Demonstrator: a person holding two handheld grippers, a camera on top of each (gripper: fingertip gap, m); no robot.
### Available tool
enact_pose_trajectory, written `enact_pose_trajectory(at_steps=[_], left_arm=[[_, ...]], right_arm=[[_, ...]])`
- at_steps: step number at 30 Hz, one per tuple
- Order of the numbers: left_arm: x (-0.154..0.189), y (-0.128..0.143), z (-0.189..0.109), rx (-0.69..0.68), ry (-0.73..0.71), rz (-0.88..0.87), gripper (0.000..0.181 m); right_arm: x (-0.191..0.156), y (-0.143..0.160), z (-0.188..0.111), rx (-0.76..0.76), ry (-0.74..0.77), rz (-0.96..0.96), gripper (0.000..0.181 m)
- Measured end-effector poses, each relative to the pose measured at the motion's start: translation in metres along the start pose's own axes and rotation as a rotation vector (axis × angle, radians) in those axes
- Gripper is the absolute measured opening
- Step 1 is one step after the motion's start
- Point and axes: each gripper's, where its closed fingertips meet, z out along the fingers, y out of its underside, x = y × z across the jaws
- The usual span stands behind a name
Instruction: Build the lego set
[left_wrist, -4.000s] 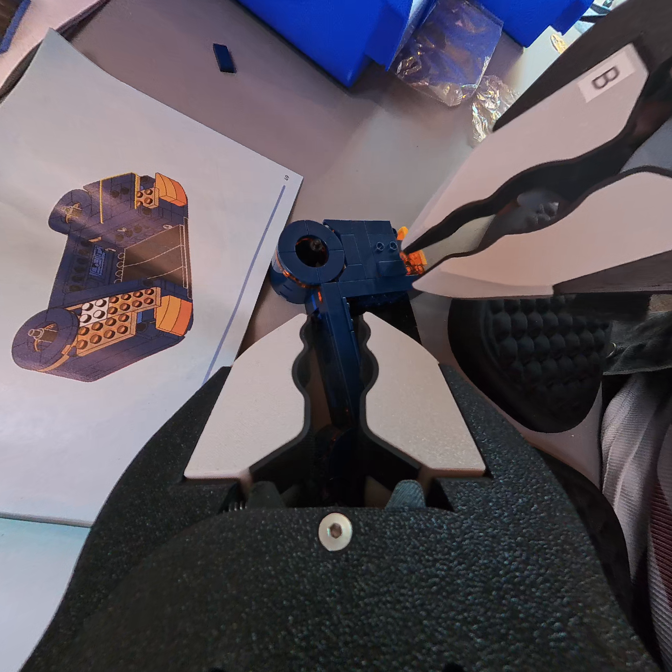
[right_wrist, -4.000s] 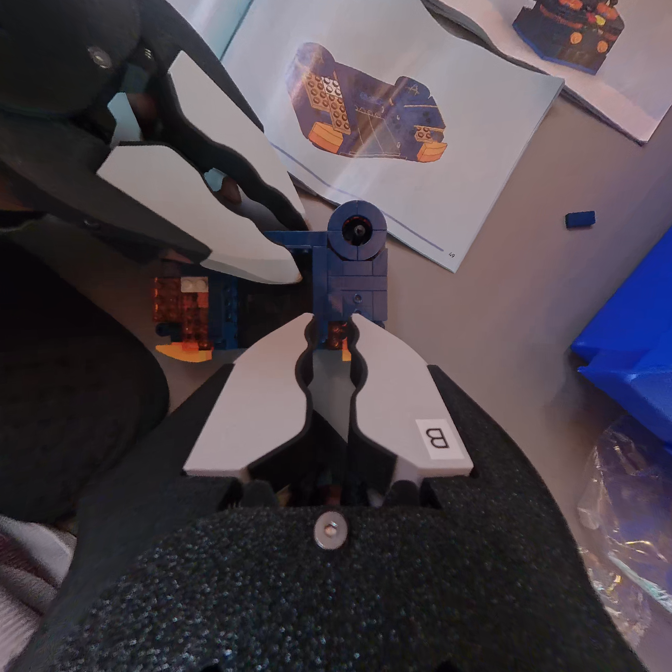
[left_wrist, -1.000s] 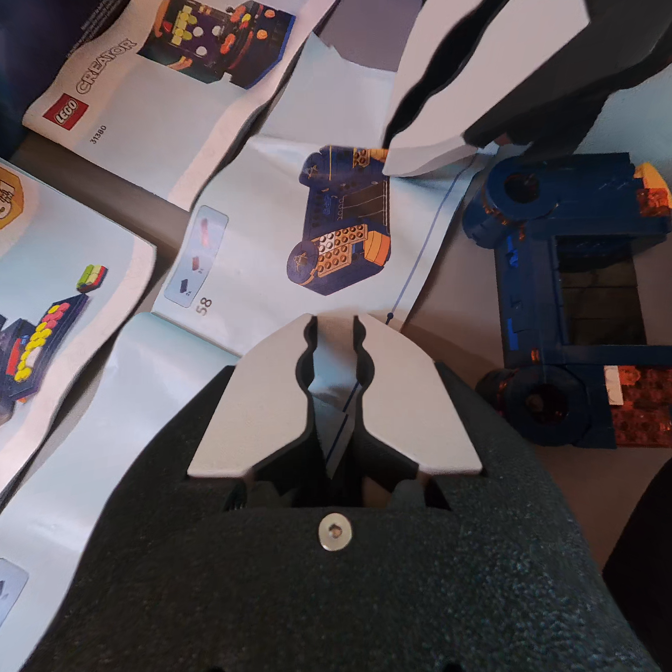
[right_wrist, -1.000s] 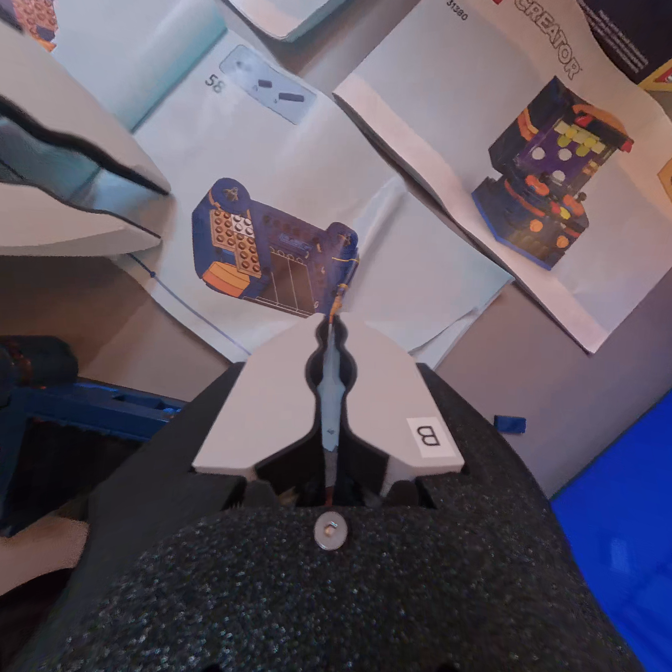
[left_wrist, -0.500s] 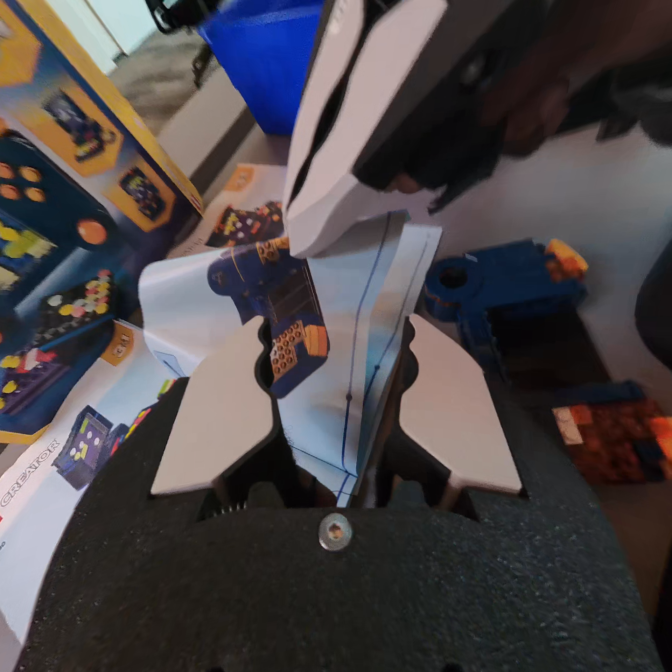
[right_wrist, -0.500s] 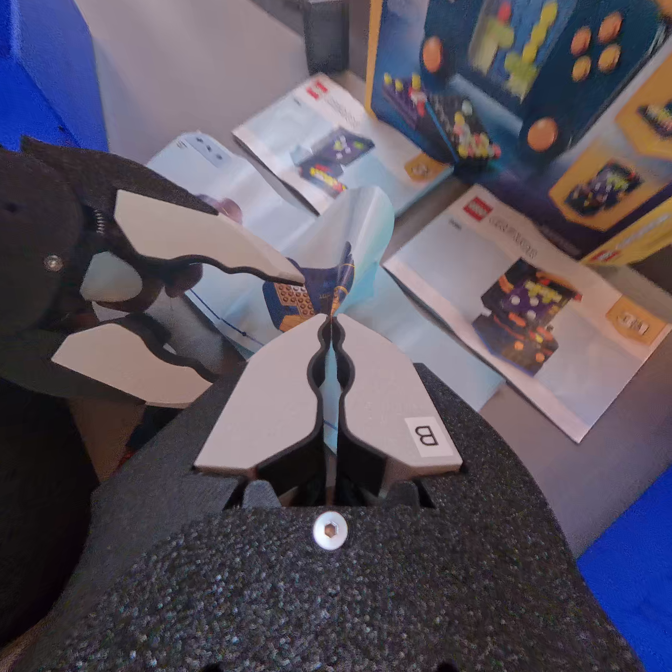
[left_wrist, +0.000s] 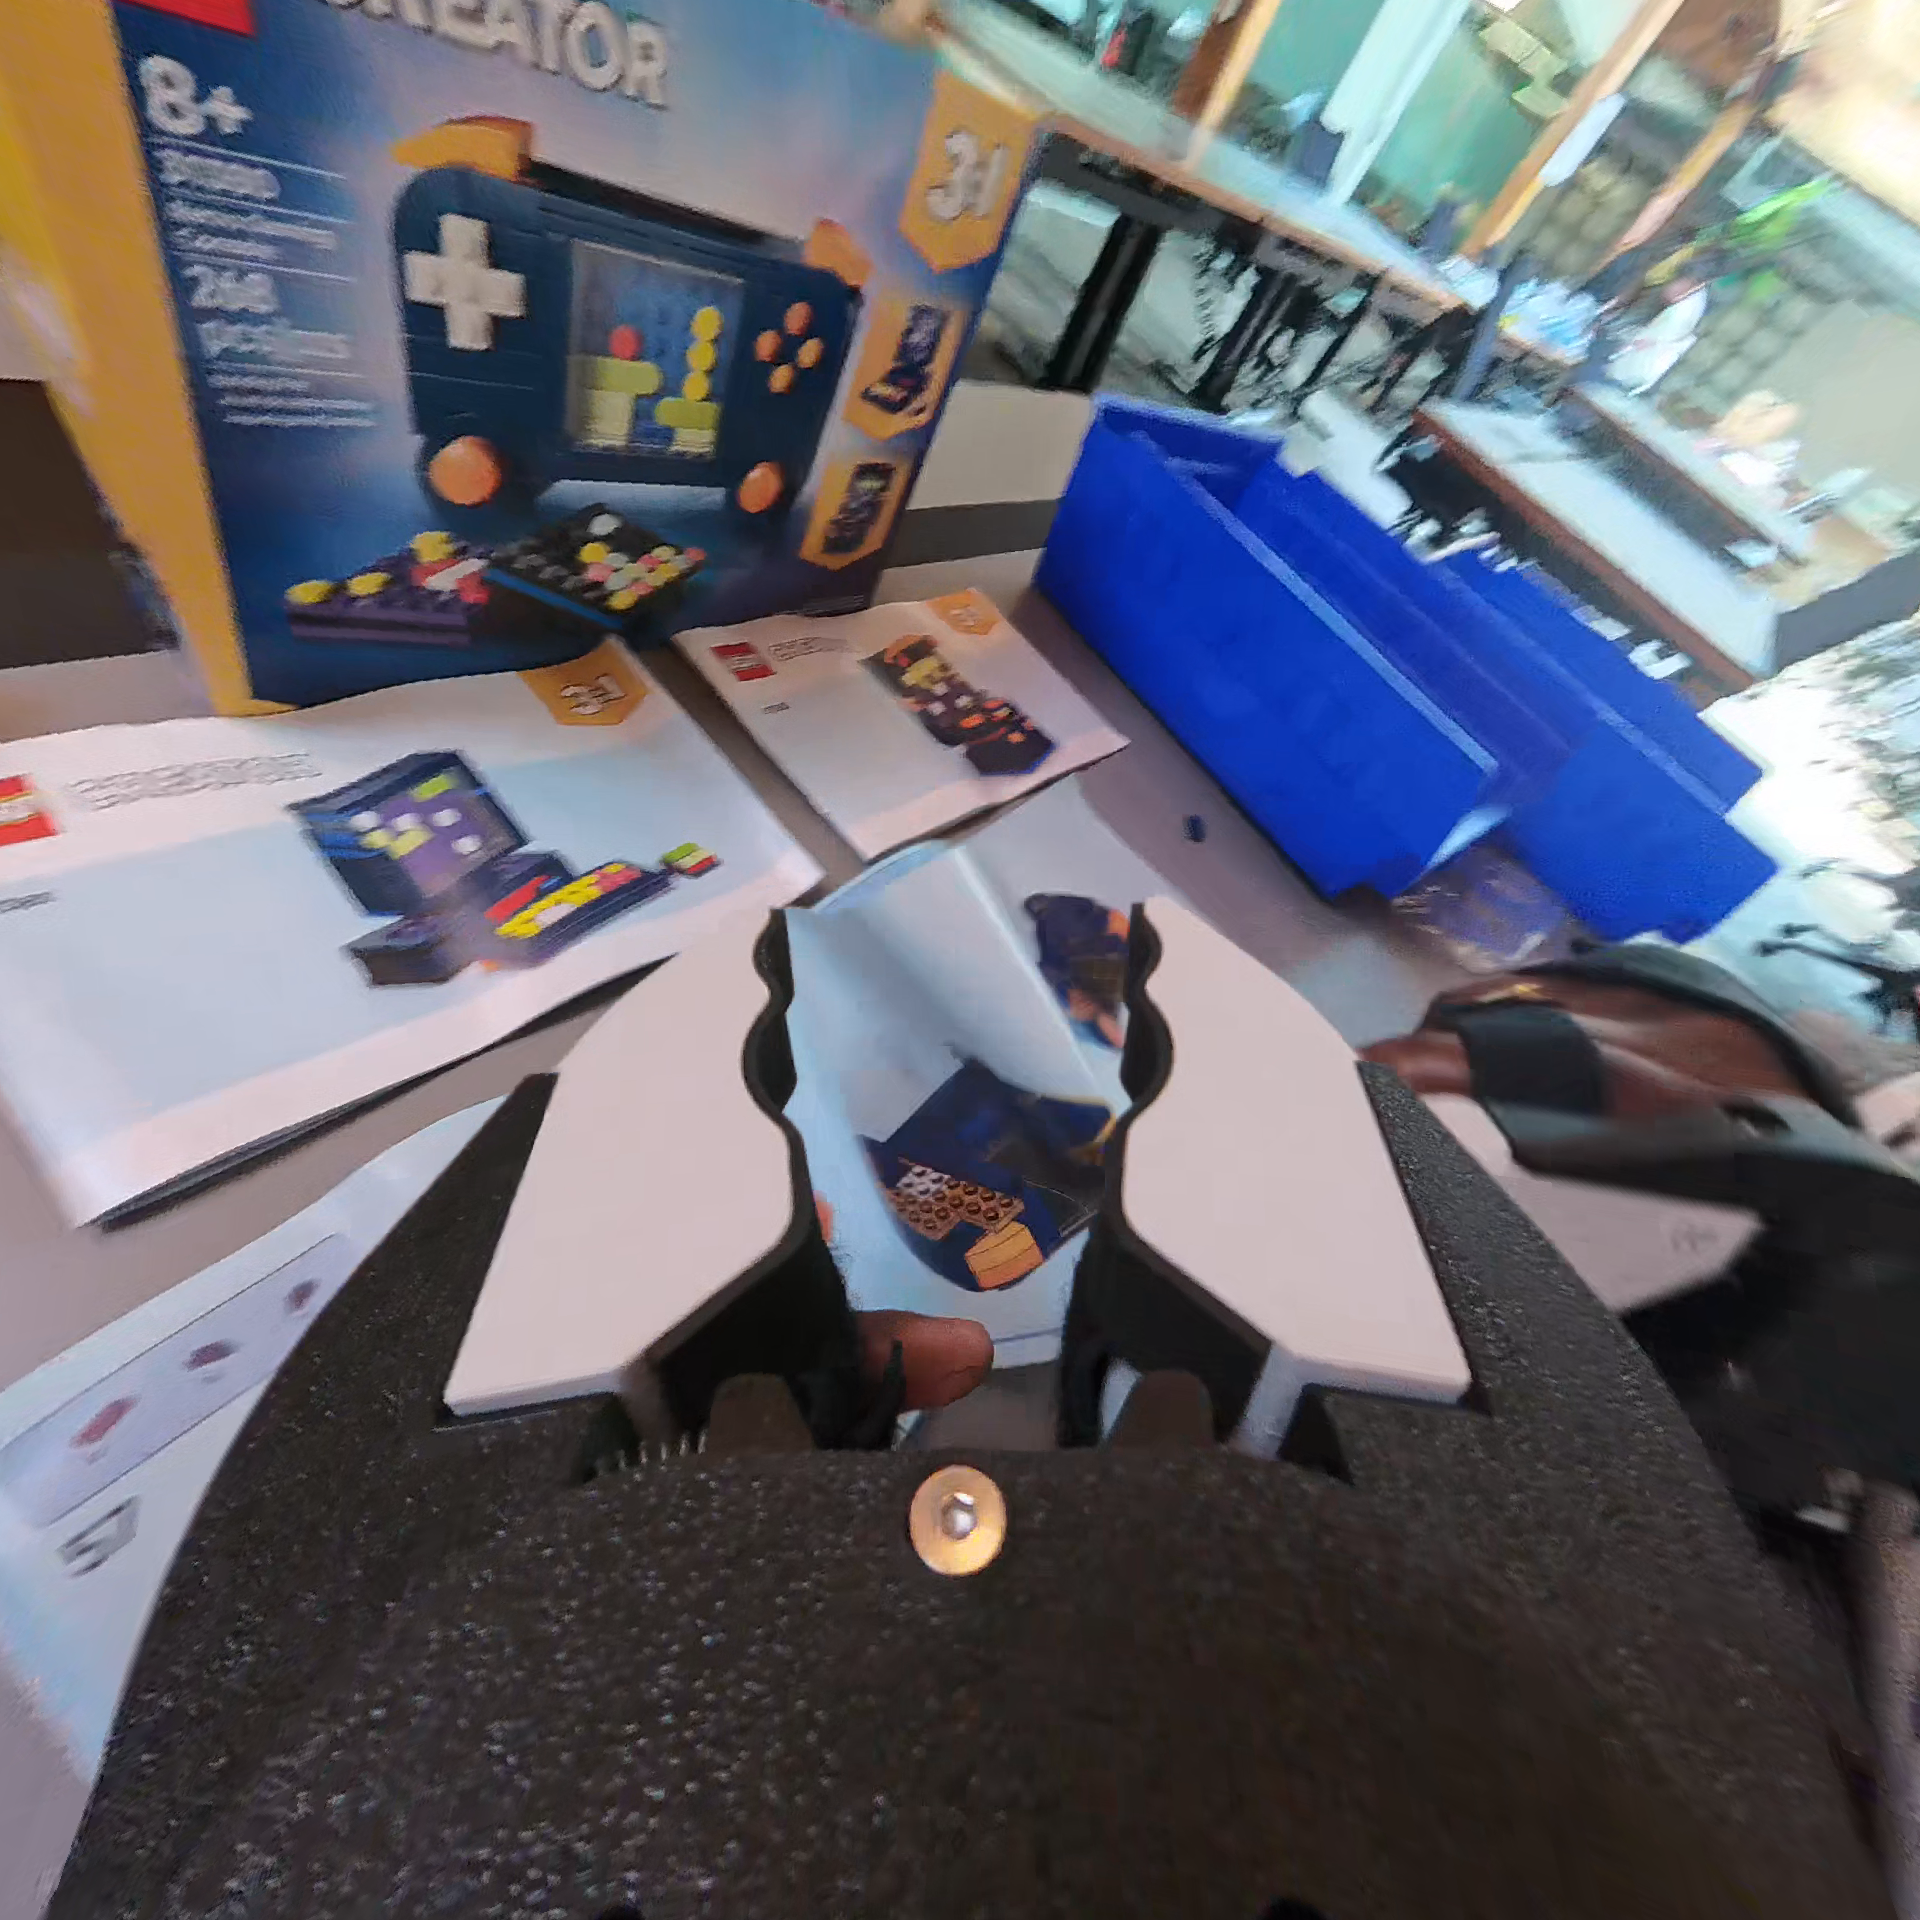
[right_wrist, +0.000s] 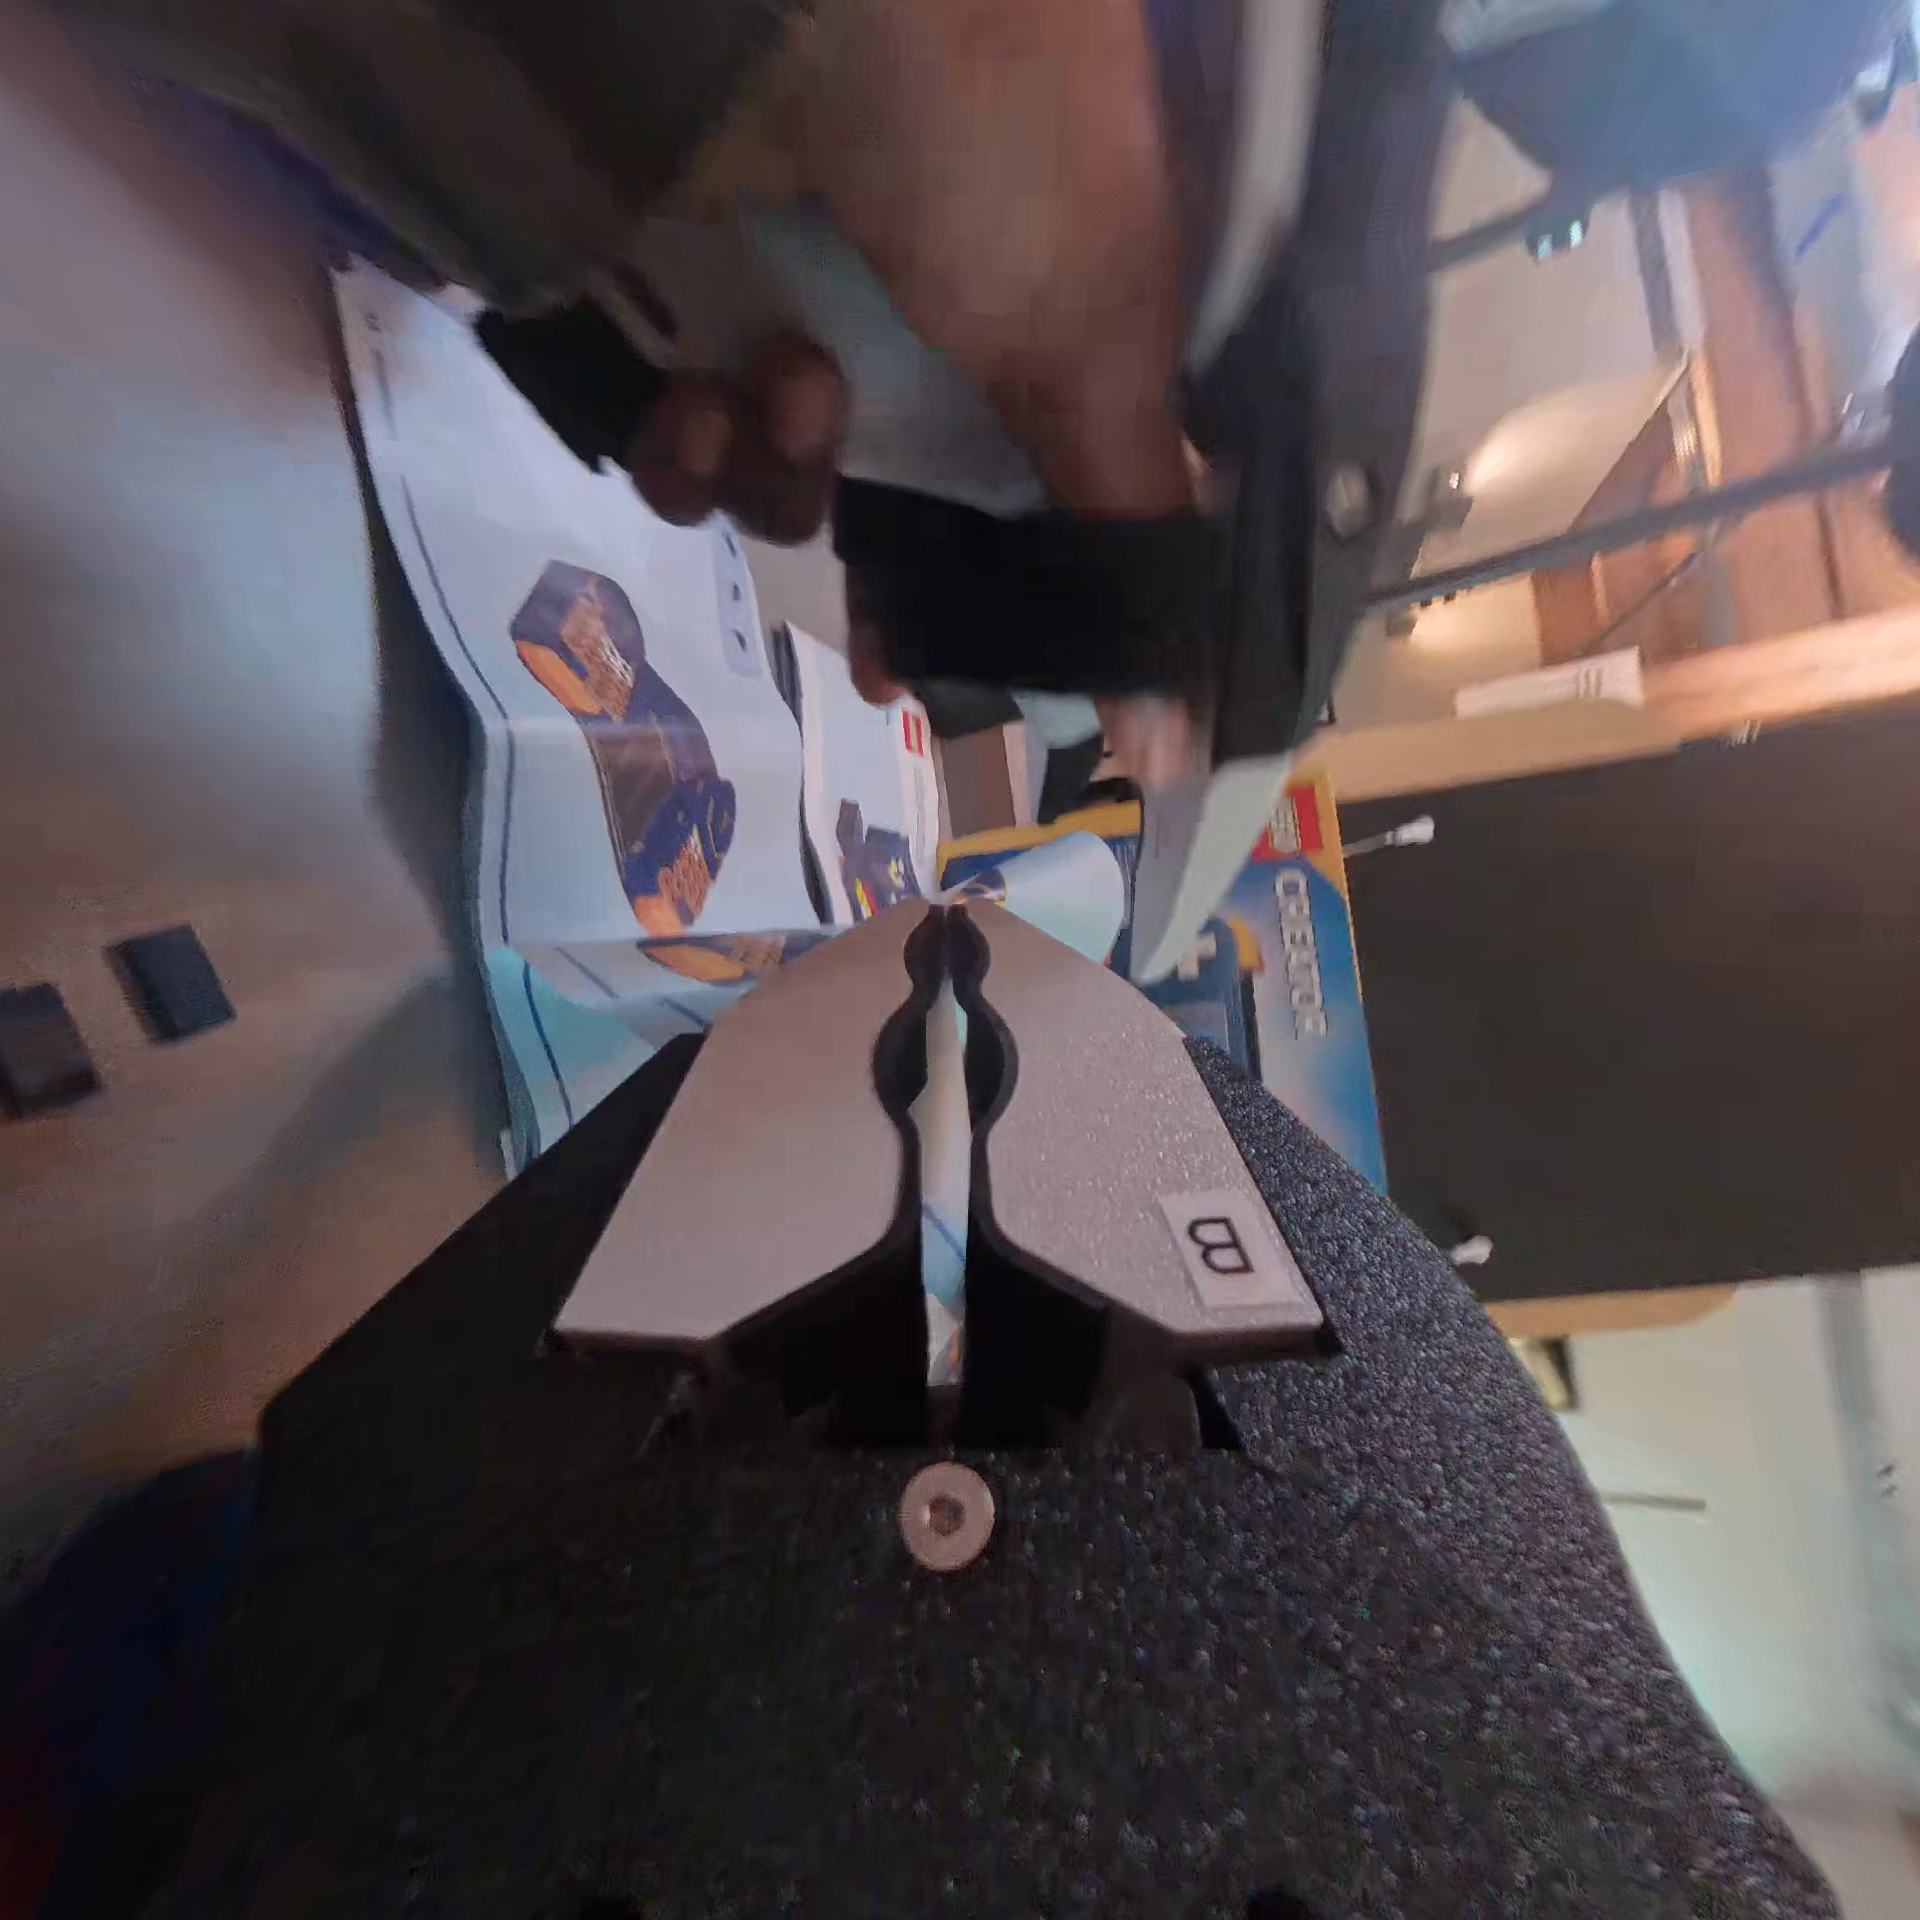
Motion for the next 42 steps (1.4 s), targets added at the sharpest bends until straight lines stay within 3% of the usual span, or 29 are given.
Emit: enact_pose_trajectory(at_steps=[2,4,8,11,15,18,21,23,26,28,30,34,37,39,42], left_arm=[[-0.012,0.014,0.002,-0.116,-0.072,0.044,0.055],[-0.029,0.032,0.002,-0.264,-0.19,0.153,0.045],[-0.038,0.043,-0.004,-0.375,-0.302,0.313,0.052],[-0.045,0.049,-0.008,-0.442,-0.378,0.394,0.054],[-0.065,0.057,-0.016,-0.535,-0.523,0.497,0.046],[-0.059,0.048,-0.018,-0.455,-0.539,0.488,0.04],[-0.049,0.02,-0.037,-0.294,-0.626,0.507,0.039],[-0.04,-0.002,-0.062,-0.17,-0.711,0.533,0.039],[-0.026,-0.023,-0.101,-0.034,-0.799,0.552,0.037],[-0.016,-0.025,-0.11,0.009,-0.777,0.541,0.034],[-0.01,-0.015,-0.103,-0.017,-0.702,0.511,0.032],[-0.014,0.015,-0.077,-0.122,-0.633,0.496,0.033],[0.009,0.032,-0.032,-0.125,-0.439,0.513,0.03],[0.016,0.059,-0.001,-0.251,-0.338,0.554,0.028],[-0.017,0.097,0.005,-0.481,-0.452,0.64,0.019]], right_arm=[[-0.007,-0.013,0.008,0.025,0.001,-0.076,0.003],[-0.011,-0.028,0.005,0.075,-0.003,-0.137,0.016],[-0.026,-0.029,-0.024,0.192,-0.173,-0.065,0.034],[-0.022,0.002,-0.051,0.238,-0.32,0.14,0.035],[-0.021,0.062,-0.07,0.158,-0.553,0.437,0.026],[-0.022,0.104,-0.053,-0.026,-0.673,0.59,0.005],[-0.009,0.104,-0.019,0.021,-0.674,0.606,0.002],[0.0,0.11,-0.001,-0.027,-0.682,0.65,0.002],[-0.002,0.125,-0.001,-0.117,-0.737,0.737,0.001],[-0.018,0.143,-0.007,-0.213,-0.756,0.743,0.003],[-0.033,0.162,-0.014,-0.313,-0.737,0.76,0.012],[-0.043,0.172,-0.027,-0.362,-0.682,0.905,0.033],[-0.032,0.186,-0.033,-0.405,-0.54,1.052,0.038],[-0.031,0.188,-0.037,-0.409,-0.506,1.113,0.041],[-0.04,0.198,-0.038,-0.45,-0.488,1.113,0.043]])
